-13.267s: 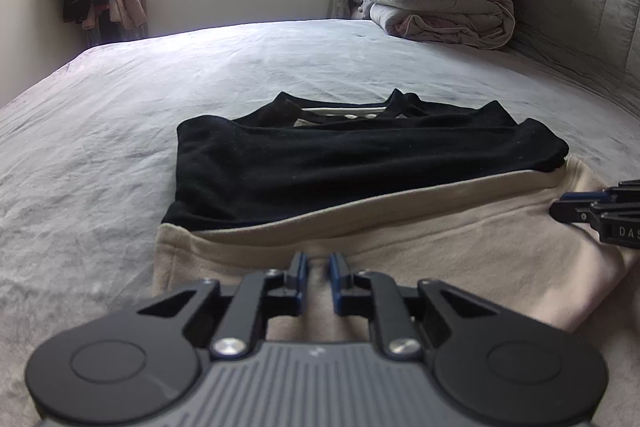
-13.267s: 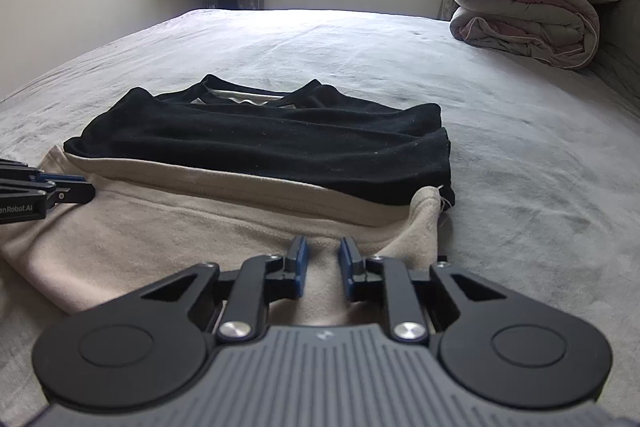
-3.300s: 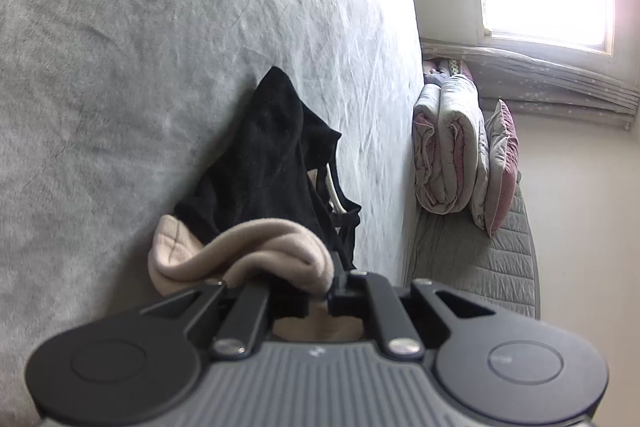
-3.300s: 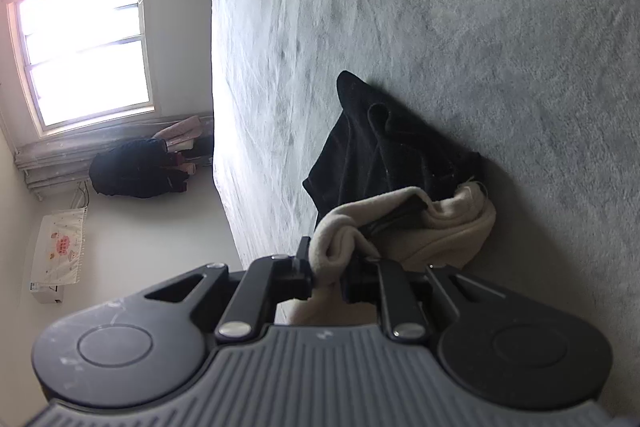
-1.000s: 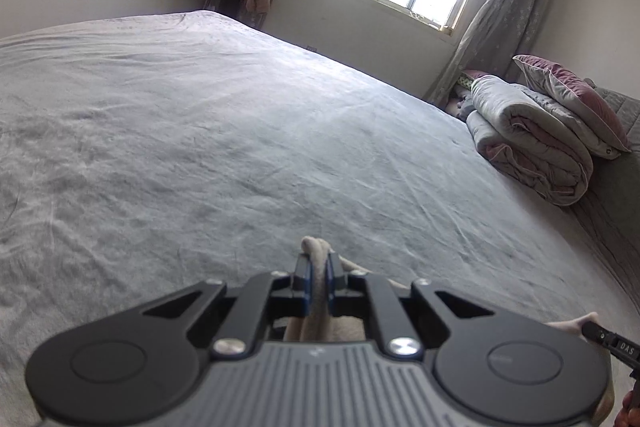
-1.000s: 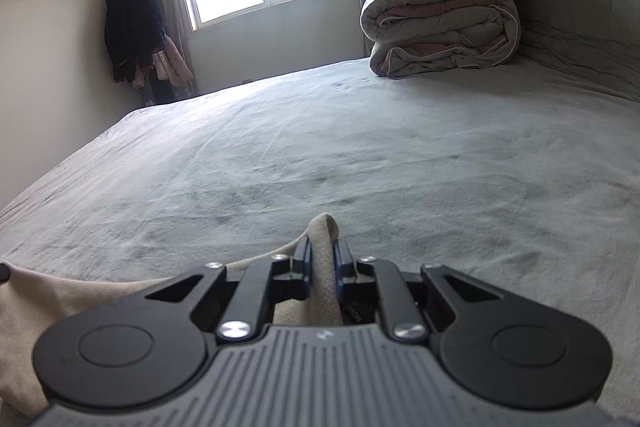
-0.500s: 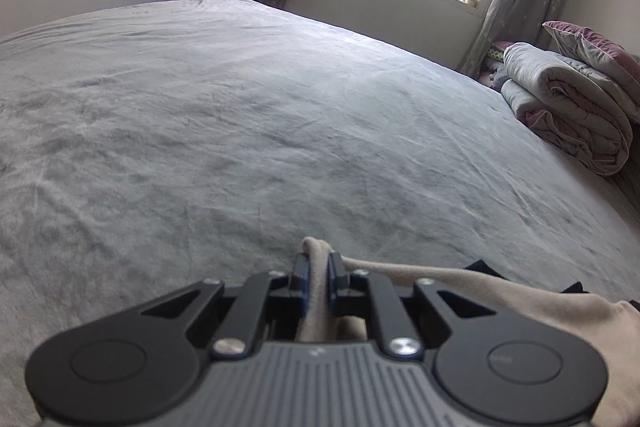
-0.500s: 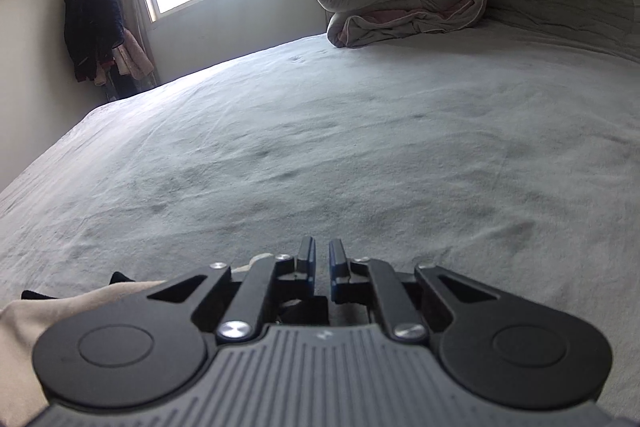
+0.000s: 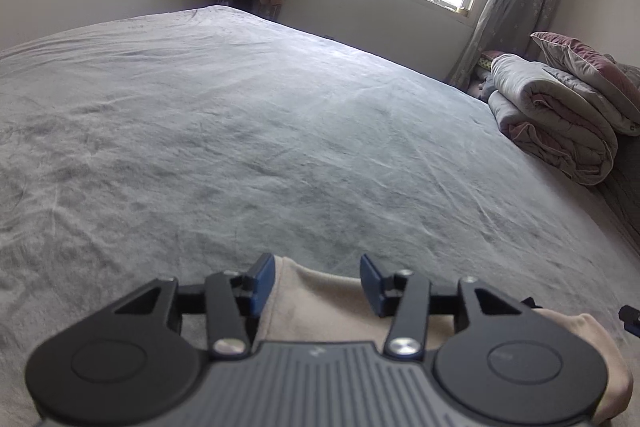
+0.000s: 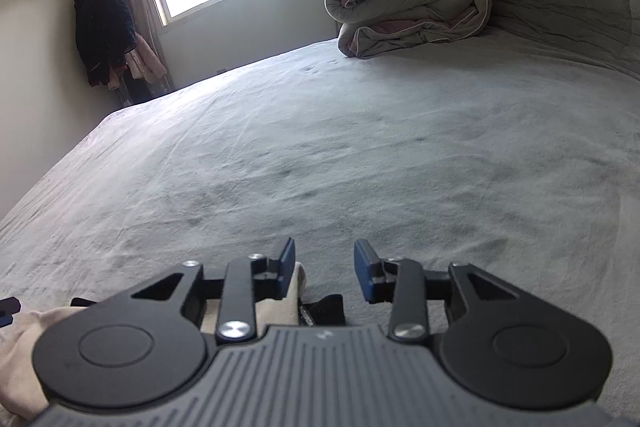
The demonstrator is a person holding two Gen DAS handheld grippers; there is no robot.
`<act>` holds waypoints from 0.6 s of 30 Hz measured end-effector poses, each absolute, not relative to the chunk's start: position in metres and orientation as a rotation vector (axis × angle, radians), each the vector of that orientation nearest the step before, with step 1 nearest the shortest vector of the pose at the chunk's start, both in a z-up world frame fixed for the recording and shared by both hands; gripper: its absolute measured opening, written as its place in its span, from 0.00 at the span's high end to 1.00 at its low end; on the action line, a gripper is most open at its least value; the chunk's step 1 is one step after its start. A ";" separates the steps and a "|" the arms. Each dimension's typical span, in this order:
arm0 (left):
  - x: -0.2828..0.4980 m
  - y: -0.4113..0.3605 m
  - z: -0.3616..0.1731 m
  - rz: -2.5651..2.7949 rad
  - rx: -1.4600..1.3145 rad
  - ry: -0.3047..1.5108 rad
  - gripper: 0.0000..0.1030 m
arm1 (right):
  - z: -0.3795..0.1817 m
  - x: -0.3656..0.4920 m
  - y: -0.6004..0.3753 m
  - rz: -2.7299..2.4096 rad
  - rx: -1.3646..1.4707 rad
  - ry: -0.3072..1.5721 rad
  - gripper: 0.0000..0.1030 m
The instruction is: Fold clothes
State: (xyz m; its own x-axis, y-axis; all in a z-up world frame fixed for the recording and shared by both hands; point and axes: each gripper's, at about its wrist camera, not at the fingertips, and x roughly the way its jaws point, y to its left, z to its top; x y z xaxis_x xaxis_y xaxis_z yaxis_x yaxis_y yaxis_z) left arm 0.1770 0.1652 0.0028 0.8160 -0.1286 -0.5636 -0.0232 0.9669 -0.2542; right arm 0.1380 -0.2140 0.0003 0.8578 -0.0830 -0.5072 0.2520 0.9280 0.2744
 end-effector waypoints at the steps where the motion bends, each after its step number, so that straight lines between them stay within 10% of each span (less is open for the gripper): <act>1: 0.173 0.161 0.007 -0.076 -0.250 0.614 0.46 | 0.005 0.135 -0.210 -0.160 0.339 0.507 0.57; 8: 0.140 0.133 0.015 -0.212 -0.164 0.578 0.19 | 0.016 0.119 -0.167 -0.033 0.278 0.533 0.57; 18: 0.126 0.108 -0.025 -0.311 -0.009 0.586 0.13 | -0.024 0.112 -0.128 0.071 0.109 0.590 0.51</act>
State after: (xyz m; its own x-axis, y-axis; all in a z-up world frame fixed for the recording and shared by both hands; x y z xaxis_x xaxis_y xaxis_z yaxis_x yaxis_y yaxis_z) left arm 0.1256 0.1077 -0.0254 0.7879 -0.2916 -0.5423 0.2863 0.9533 -0.0965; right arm 0.1121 -0.1283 -0.0238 0.8290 0.0973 -0.5507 -0.0353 0.9919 0.1222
